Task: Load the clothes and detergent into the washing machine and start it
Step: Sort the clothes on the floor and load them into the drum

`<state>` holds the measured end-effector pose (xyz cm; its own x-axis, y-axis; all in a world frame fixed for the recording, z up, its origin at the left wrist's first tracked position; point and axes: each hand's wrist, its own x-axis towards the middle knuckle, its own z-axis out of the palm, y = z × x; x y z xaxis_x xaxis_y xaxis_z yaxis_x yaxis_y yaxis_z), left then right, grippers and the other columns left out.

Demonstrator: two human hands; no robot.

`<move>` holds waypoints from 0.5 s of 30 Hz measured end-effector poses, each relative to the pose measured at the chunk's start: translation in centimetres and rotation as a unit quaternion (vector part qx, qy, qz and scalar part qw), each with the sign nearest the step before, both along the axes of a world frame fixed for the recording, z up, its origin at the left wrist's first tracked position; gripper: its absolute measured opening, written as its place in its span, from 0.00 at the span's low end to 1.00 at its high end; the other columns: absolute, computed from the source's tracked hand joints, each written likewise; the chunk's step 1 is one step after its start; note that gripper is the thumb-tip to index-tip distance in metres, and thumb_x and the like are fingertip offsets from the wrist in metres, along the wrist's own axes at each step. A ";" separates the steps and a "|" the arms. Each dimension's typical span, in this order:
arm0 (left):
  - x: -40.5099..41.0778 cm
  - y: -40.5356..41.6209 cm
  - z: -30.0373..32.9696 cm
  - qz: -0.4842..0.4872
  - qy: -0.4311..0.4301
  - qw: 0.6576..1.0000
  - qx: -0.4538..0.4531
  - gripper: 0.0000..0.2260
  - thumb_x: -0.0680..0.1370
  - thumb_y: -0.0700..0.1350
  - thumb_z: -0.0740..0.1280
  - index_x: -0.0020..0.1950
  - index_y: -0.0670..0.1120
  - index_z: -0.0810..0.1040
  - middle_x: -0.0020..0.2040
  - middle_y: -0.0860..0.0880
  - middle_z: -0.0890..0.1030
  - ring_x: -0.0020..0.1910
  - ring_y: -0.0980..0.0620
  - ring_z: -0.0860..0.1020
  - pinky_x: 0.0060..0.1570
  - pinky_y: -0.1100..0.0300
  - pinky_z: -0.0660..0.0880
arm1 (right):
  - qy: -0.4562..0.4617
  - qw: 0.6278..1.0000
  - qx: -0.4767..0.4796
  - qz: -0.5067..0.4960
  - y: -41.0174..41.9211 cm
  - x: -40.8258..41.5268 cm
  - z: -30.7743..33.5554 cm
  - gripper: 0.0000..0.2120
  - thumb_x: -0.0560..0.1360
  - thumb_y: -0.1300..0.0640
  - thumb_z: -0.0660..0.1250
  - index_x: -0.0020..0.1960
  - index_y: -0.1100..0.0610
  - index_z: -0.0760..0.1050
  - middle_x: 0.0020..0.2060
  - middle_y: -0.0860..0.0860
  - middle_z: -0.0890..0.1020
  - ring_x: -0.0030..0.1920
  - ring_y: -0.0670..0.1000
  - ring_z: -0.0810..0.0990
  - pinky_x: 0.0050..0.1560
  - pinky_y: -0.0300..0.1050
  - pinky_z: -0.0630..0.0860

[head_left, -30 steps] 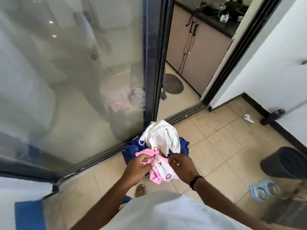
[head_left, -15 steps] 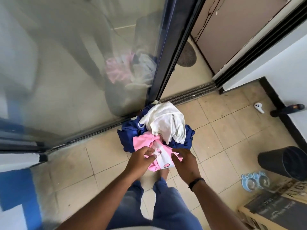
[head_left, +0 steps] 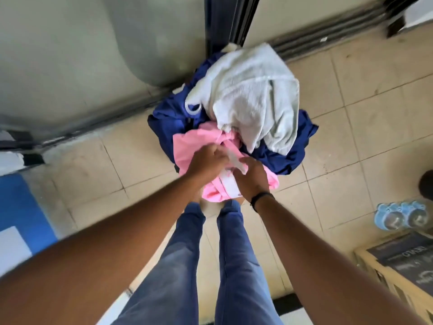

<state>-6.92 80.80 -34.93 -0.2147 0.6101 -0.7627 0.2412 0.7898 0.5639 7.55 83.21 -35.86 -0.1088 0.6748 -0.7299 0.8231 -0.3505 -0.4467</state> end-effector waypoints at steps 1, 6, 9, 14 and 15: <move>0.1 0.7 -1.1 0.027 0.017 0.999 0.010 0.08 0.78 0.45 0.68 0.57 0.47 0.79 0.51 0.50 0.83 0.47 0.50 0.82 0.43 0.58 0.78 | 0.002 1.000 -0.010 0.010 0.1 0.2 -0.9 0.21 0.75 0.54 0.68 0.68 0.54 0.74 0.67 0.54 0.75 0.63 0.55 0.77 0.64 0.49 0.74; -1.5 6.9 -5.1 0.132 0.193 0.971 0.053 0.17 0.74 0.49 0.73 0.60 0.45 0.76 0.55 0.47 0.81 0.51 0.48 0.80 0.51 0.51 0.79 | 0.017 0.998 -0.025 0.051 1.5 1.2 -2.5 0.19 0.76 0.56 0.67 0.67 0.55 0.74 0.63 0.53 0.78 0.61 0.55 0.78 0.62 0.48 0.75; -2.8 10.1 -6.9 0.165 0.140 0.976 -0.031 0.21 0.77 0.52 0.69 0.65 0.41 0.76 0.61 0.42 0.80 0.58 0.42 0.79 0.57 0.51 0.78 | 0.038 0.996 -0.044 0.063 3.1 1.6 -1.6 0.18 0.78 0.55 0.66 0.67 0.55 0.74 0.62 0.52 0.79 0.62 0.53 0.78 0.59 0.44 0.74; -1.1 11.0 -4.0 0.173 0.204 0.963 0.041 0.12 0.82 0.41 0.57 0.49 0.35 0.77 0.50 0.40 0.80 0.51 0.40 0.77 0.46 0.54 0.67 | 0.072 0.994 0.018 0.079 6.5 1.5 0.4 0.17 0.78 0.53 0.66 0.66 0.52 0.73 0.57 0.52 0.81 0.56 0.52 0.80 0.52 0.42 0.74; -0.3 10.8 -2.5 0.205 0.205 0.950 0.113 0.12 0.80 0.41 0.57 0.39 0.40 0.73 0.39 0.45 0.77 0.41 0.44 0.75 0.40 0.55 0.62 | 0.087 0.992 0.057 0.074 7.1 1.3 0.8 0.20 0.78 0.54 0.66 0.69 0.51 0.71 0.58 0.52 0.80 0.55 0.52 0.81 0.52 0.42 0.75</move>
<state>-7.25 91.63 -37.41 -0.7205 0.5496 -0.4229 0.1752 0.7343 0.6558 8.81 90.28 -35.02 -0.3308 0.7186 -0.6117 0.7685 -0.1711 -0.6166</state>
